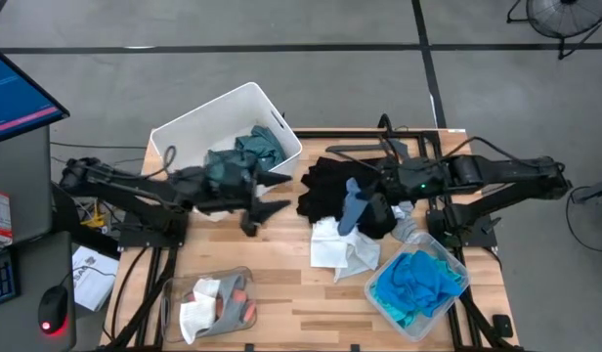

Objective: Pick & Place Cloths
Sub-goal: Put the blue sock into the left transparent bin

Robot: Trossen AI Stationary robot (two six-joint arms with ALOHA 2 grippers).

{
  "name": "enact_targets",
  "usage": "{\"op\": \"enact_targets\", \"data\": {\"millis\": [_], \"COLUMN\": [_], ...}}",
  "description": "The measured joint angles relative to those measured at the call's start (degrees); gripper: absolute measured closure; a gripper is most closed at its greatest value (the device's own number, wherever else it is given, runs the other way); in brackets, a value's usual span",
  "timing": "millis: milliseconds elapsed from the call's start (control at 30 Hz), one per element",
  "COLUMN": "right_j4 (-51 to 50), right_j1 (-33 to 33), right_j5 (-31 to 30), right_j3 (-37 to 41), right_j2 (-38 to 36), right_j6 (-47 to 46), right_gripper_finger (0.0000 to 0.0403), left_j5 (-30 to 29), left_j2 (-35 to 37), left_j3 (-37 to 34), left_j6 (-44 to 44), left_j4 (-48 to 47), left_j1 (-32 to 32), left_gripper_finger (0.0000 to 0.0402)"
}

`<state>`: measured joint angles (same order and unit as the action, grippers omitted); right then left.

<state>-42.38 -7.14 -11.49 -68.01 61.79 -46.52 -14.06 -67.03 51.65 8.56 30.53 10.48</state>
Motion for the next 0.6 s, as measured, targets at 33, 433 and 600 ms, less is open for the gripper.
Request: {"op": "enact_targets", "data": {"millis": [33,433,600], "right_j4": [0.89,6.19,7.77], "right_j1": [-0.18,-0.9,-1.11], "right_j5": [0.2,1.51,2.48], "right_j3": [0.0,0.02,0.02], "right_j2": [0.04,4.04,4.04], "right_j6": [0.21,2.77,3.3], "right_gripper_finger": [0.0402,0.0403,0.0403], "left_j5": [0.56,3.62,3.88], "left_j2": [-2.24,-19.31,-22.29], "left_j3": [1.79,14.6,14.67], "left_j6": [-1.63,-6.62,-6.85], "left_j4": [-0.44,-11.55,-12.31], "left_j1": [-0.02,-2.61,-3.72], "left_gripper_finger": [0.0123,0.0083,0.0082]}}
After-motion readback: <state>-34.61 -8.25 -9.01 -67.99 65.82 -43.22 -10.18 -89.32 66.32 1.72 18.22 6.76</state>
